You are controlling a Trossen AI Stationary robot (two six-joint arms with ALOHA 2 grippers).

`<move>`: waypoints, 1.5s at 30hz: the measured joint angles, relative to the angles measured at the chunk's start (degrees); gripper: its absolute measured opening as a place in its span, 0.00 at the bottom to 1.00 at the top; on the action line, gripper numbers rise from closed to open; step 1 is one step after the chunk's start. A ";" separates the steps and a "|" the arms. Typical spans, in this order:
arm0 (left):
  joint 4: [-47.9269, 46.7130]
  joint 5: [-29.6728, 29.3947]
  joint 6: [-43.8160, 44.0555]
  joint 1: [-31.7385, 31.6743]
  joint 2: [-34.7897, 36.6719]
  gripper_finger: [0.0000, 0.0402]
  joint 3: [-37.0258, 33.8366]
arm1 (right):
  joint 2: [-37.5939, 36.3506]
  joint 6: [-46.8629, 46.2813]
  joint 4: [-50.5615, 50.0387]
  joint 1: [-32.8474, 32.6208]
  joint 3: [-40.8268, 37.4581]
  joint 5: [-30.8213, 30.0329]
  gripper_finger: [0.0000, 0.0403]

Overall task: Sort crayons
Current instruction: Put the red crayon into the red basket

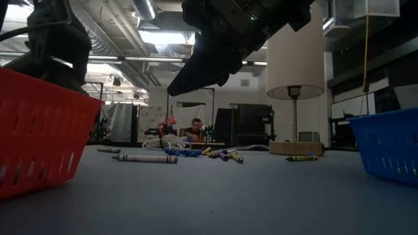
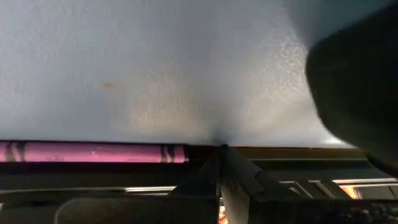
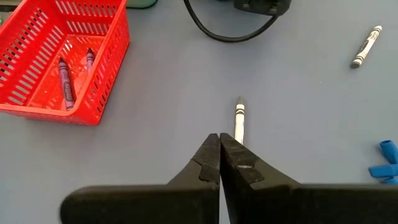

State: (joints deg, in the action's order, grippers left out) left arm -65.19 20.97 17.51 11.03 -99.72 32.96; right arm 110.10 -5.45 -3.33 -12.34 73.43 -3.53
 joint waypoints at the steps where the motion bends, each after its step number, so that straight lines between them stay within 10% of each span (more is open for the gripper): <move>1: 0.56 -0.15 0.32 -0.01 0.02 0.00 -0.50 | 0.00 0.00 0.00 0.00 0.00 0.00 0.01; 11: -0.61 -10.74 9.86 -4.33 0.00 0.00 0.45 | 0.00 0.04 0.04 0.00 0.00 -1.53 0.01; 22: -10.34 -44.80 14.48 -6.21 -0.09 0.00 14.88 | 0.00 1.04 0.15 0.00 0.00 -1.66 0.01; 45: -11.89 -21.98 2.89 -14.16 0.79 0.00 17.63 | 0.00 1.90 0.02 0.00 0.00 -1.46 0.01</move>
State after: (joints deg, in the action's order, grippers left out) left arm -77.07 -1.01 20.40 -3.13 -98.93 50.59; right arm 110.10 -3.55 -3.31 -12.34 73.43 -4.99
